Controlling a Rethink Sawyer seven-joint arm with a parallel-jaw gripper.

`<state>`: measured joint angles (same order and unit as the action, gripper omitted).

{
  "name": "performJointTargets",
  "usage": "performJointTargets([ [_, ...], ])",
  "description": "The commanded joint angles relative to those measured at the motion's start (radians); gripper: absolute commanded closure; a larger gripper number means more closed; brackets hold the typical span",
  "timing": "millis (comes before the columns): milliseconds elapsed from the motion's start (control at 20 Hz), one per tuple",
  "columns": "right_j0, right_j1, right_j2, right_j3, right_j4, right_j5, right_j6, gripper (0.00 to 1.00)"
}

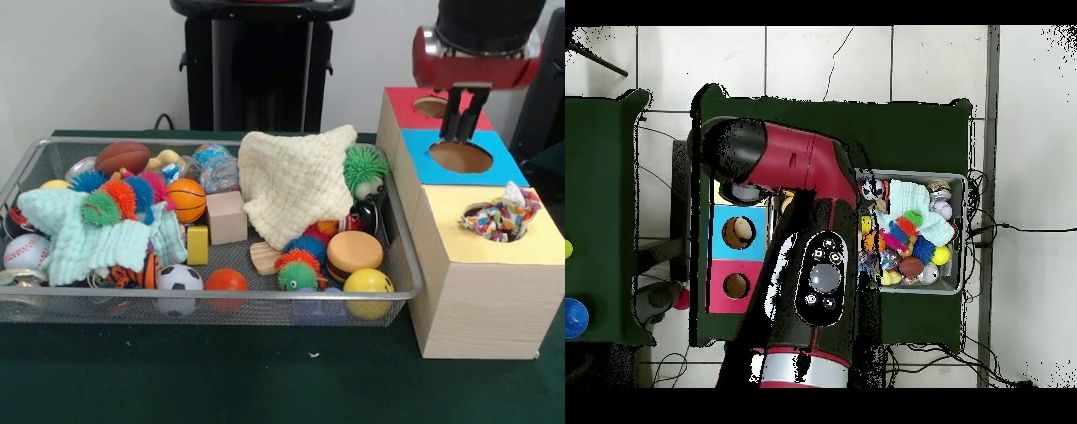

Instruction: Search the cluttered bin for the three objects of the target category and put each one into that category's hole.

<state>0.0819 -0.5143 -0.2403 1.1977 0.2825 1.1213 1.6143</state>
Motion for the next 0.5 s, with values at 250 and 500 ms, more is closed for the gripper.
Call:
performJointTargets([
  [250, -0.048, -0.071, 0.117, 0.026, 0.109, 0.046, 0.223, 1.00],
  [500, -0.050, -0.083, 0.138, 0.104, 0.176, -0.068, 0.205, 1.00],
])
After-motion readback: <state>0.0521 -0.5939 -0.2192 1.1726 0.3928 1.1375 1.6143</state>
